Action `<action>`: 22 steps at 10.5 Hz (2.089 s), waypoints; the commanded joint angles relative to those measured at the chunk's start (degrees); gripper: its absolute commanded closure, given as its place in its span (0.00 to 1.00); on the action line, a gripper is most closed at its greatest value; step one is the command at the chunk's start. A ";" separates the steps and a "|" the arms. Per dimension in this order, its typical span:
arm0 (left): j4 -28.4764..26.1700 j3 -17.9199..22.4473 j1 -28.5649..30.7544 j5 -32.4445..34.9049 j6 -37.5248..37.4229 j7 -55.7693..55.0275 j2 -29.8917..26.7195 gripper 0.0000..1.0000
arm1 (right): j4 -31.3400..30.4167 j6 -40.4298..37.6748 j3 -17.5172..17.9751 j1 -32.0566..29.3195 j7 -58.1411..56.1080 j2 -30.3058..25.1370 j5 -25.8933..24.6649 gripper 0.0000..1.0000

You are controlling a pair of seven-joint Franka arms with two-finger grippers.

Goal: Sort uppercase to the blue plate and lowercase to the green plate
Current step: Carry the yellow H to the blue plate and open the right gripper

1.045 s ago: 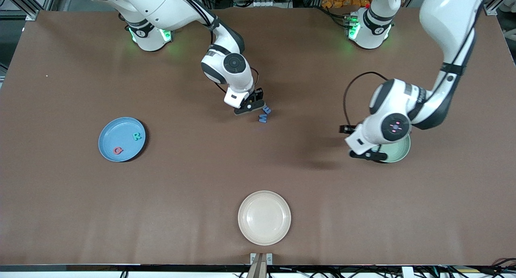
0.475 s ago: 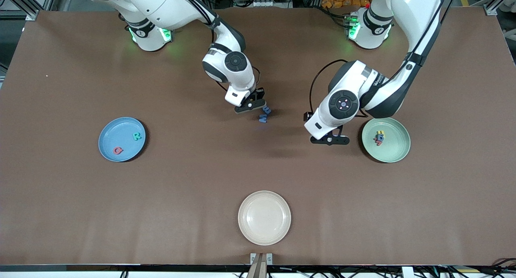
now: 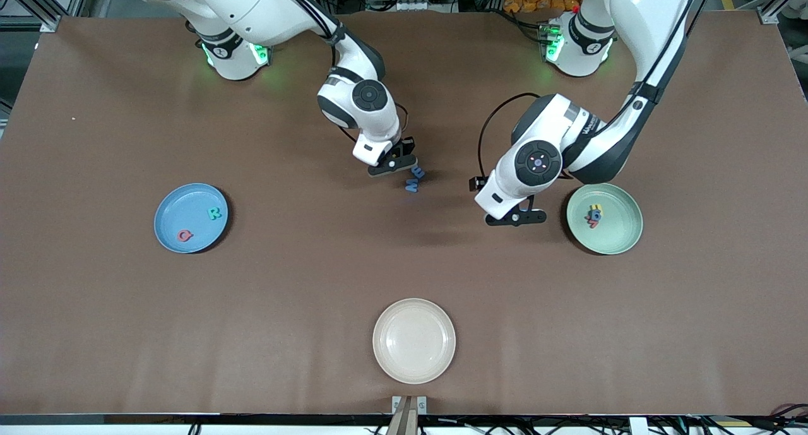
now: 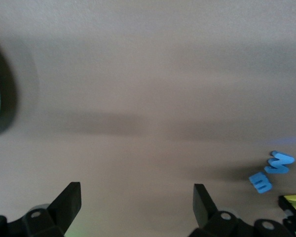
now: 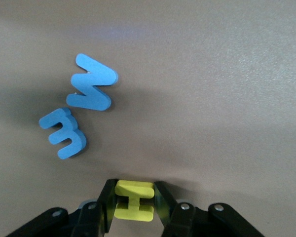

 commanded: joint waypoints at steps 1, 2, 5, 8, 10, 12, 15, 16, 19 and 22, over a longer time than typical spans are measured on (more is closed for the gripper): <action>-0.04 -0.13 -0.43 -1.63 0.64 -4.34 0.89 0.00 | 1.05 -2.36 0.36 -1.06 0.26 0.26 -0.45 0.75; -0.13 -1.53 -0.43 -1.72 1.34 -7.05 1.33 0.00 | 2.71 -5.25 0.36 -1.15 0.09 0.26 -0.45 0.75; -0.22 -2.60 -1.91 -1.72 5.91 -15.41 3.53 0.00 | 3.87 -7.13 0.36 -1.94 -1.14 0.18 -0.36 0.75; -2.41 -2.69 -2.27 -2.33 8.63 -20.16 3.71 0.00 | 3.87 -7.30 0.19 -3.78 -4.30 -0.26 -0.27 0.75; -3.21 -2.78 -3.23 -3.56 11.27 -22.45 3.97 0.00 | 5.53 -13.59 -1.12 -6.94 -11.90 -1.49 -0.01 0.75; -4.96 -2.78 -4.29 -3.65 15.12 -24.47 4.15 0.00 | 8.16 -21.07 -7.25 -8.10 -25.51 -3.51 4.18 0.76; -5.14 -2.69 -8.15 -4.36 19.36 -29.65 5.81 0.00 | 9.41 -25.57 -19.21 -9.58 -47.23 -4.74 6.67 0.76; -5.14 -2.69 -9.64 -4.44 20.41 -30.71 6.08 0.00 | 9.32 -27.93 -20.89 -10.64 -51.64 -5.62 7.28 0.76; -4.97 -2.43 -13.07 -3.57 23.32 -35.89 8.71 0.00 | 8.79 -36.53 -28.36 -11.35 -63.25 -7.99 8.94 0.76; -4.53 -1.72 -14.66 -2.51 23.76 -38.72 10.03 0.03 | 6.09 -38.52 -36.79 -11.44 -71.27 -7.74 9.92 0.75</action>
